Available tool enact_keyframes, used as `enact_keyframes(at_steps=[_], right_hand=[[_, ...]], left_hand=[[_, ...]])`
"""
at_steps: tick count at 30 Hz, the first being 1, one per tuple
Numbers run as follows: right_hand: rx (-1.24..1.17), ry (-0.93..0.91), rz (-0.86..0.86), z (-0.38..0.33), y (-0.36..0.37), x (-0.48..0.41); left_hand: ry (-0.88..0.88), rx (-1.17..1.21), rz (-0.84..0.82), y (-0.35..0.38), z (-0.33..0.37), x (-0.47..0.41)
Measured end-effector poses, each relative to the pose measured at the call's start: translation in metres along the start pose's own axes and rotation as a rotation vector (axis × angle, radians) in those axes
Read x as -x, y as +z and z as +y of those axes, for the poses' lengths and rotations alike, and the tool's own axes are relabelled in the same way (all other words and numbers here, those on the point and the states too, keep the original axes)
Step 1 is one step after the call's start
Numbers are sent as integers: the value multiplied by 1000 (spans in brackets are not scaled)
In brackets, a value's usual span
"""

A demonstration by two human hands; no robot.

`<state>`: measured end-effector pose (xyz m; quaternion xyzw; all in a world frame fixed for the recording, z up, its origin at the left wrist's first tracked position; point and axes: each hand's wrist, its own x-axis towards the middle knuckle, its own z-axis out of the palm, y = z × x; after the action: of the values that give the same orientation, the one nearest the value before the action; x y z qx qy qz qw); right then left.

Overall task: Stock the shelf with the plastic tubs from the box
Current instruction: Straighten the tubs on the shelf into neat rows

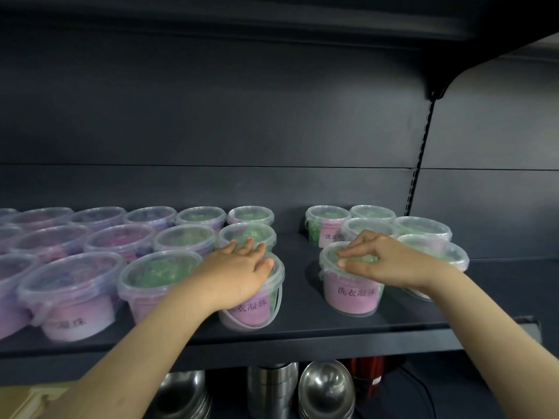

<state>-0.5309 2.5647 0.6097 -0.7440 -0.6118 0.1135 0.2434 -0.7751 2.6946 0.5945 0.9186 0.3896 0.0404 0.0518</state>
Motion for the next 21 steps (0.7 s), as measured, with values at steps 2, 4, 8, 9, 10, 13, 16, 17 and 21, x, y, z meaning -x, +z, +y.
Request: enact_keyframes(at_steps=[2,4,8,9,10,13,16,17,21], right_hand=[[12,-16,19,-14,9,0],[1,-40,10,-29,19,-1],[-11,-62,-10,-50,30,0],[-21,-55,-14,-51,30,2],[-36,-47,-18,-52,30,4],[-35,-29,-44,-54,30,8],[-40,-21,-53,-55,30,9],[-66,-17,-50,-56,29,9],[-142,-11,-80,-55,26,11]], left_hand=[[8,0,17,2,-1,-2],[18,-2,28,4,-2,-4],[34,6,34,6,-6,-8],[38,6,33,6,-6,-8],[40,4,32,6,-6,-9],[44,-10,24,5,-6,-10],[43,-17,17,3,-5,-9],[42,-17,13,3,-5,-8],[41,-13,-13,1,-4,-4]])
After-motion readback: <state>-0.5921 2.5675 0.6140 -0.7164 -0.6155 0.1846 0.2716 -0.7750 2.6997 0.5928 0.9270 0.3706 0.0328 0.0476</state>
